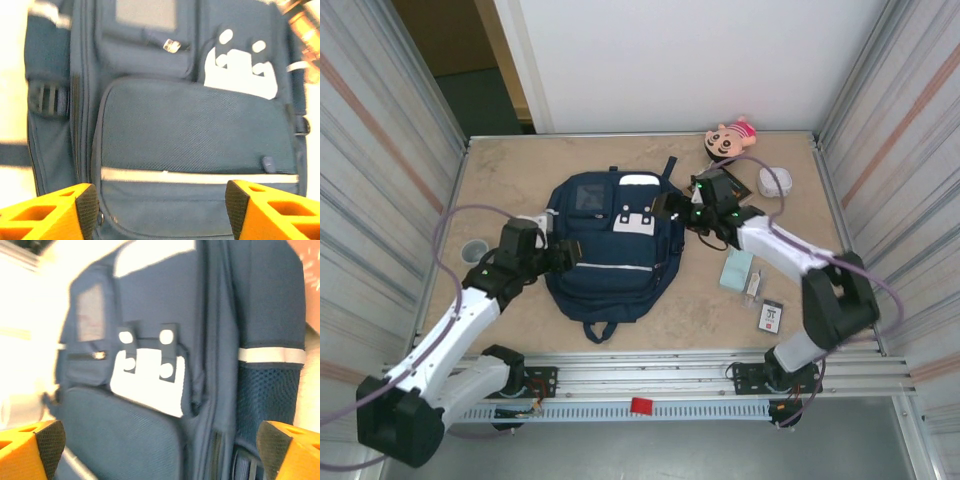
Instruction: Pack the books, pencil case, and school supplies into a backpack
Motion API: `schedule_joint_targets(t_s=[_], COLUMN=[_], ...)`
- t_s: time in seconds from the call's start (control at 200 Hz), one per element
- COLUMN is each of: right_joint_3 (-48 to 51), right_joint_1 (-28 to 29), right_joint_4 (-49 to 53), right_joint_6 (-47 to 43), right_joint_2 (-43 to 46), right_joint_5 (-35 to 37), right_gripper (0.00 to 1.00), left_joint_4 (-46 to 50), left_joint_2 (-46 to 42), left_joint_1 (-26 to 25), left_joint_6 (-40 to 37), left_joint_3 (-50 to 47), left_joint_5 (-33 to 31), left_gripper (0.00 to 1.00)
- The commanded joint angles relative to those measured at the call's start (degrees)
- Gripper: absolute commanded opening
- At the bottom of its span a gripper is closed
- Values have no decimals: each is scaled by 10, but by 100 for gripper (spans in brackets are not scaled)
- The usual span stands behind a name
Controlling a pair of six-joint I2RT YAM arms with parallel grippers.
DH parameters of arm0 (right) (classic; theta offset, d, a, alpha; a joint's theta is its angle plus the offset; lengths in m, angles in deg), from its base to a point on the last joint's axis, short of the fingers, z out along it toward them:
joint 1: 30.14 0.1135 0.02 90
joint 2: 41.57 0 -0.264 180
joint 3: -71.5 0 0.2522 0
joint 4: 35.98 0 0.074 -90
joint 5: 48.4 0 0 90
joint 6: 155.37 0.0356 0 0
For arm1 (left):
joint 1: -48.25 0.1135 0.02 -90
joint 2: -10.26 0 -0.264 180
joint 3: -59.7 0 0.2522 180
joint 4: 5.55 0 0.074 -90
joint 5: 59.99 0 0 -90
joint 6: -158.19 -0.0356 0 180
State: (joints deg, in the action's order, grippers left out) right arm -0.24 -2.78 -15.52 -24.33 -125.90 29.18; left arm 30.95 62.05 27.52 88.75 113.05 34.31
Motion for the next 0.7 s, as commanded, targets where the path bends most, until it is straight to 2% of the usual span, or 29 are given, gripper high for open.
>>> schedule_joint_targets(t_s=[0.0, 0.12, 0.2, 0.276, 0.476, 0.692], right_joint_3=[52, 120, 161, 195, 235, 239], right_joint_1=[1, 2, 2, 2, 3, 3], right_joint_4=[39, 32, 19, 1, -13, -3], right_joint_6=[-48, -61, -66, -69, -64, -67], right_joint_2=[102, 203, 257, 307, 357, 359], right_joint_5=[34, 49, 61, 67, 78, 75], right_gripper=[99, 99, 99, 99, 99, 99], left_joint_4=[4, -17, -21, -35, -110, -174], left_joint_2=[-13, 10, 43, 95, 248, 341], left_joint_1=[-6, -46, -101, -142, -205, -230], left_joint_6=[-196, -383, -489, -546, -588, -587], left_joint_3=[18, 14, 19, 30, 71, 102], left_joint_5=[49, 143, 139, 121, 66, 65], left_gripper=[66, 62, 65, 68, 73, 75])
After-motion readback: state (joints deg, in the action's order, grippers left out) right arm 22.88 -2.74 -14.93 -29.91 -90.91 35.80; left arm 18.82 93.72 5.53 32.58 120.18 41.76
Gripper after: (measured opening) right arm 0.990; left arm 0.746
